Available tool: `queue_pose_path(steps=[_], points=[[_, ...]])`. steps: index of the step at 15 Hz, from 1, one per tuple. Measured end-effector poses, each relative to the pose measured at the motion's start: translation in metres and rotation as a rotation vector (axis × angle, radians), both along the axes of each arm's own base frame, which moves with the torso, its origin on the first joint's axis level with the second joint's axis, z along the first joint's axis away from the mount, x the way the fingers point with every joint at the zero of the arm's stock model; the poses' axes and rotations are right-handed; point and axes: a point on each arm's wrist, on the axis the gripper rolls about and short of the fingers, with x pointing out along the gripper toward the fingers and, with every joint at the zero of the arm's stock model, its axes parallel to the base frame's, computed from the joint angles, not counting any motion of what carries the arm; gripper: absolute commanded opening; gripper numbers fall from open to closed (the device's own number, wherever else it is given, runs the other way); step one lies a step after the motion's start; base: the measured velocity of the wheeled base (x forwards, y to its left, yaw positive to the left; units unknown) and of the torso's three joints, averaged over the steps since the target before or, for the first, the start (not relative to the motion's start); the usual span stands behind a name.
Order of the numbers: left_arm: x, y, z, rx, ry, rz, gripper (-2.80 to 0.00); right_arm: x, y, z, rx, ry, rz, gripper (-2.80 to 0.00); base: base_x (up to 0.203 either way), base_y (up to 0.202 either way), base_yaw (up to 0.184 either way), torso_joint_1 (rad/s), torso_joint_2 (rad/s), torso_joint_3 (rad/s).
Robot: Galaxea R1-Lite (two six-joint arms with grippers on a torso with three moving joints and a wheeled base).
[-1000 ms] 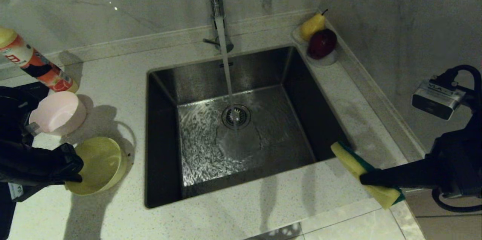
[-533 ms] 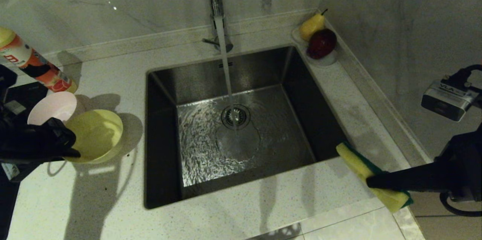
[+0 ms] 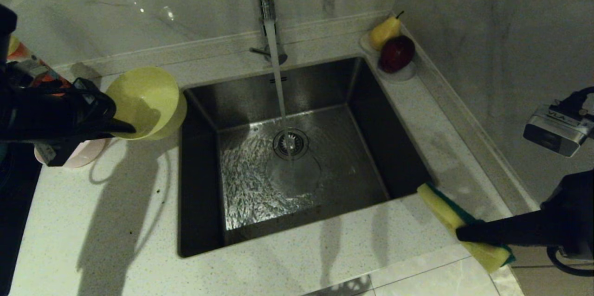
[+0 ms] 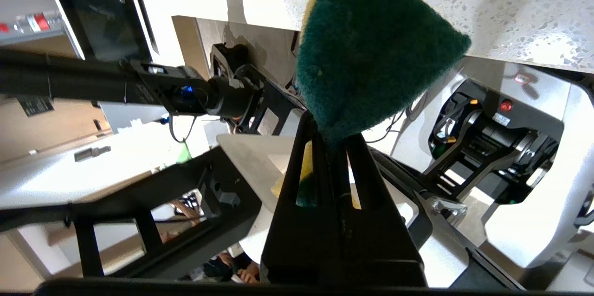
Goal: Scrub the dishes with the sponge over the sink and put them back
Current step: Wash the bowl
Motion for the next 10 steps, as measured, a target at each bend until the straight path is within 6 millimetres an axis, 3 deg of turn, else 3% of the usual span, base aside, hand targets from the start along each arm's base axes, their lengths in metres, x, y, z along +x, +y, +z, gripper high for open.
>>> queue_pose_path(steps=[6,10], points=[[0.046,-0.085,-0.011,0.115,0.002,-0.042,-2.80,-0.009,-0.004,0.003,0.006,-0.030,0.006,-2.80,0.000,0.000,0.000,0.000,0.00,0.000],[0.069,-0.118,-0.039,0.159,0.065,-0.093,-2.80,-0.013,-0.006,0.006,0.013,-0.046,0.005,-2.80,0.000,0.000,0.000,0.000,0.00,0.000]])
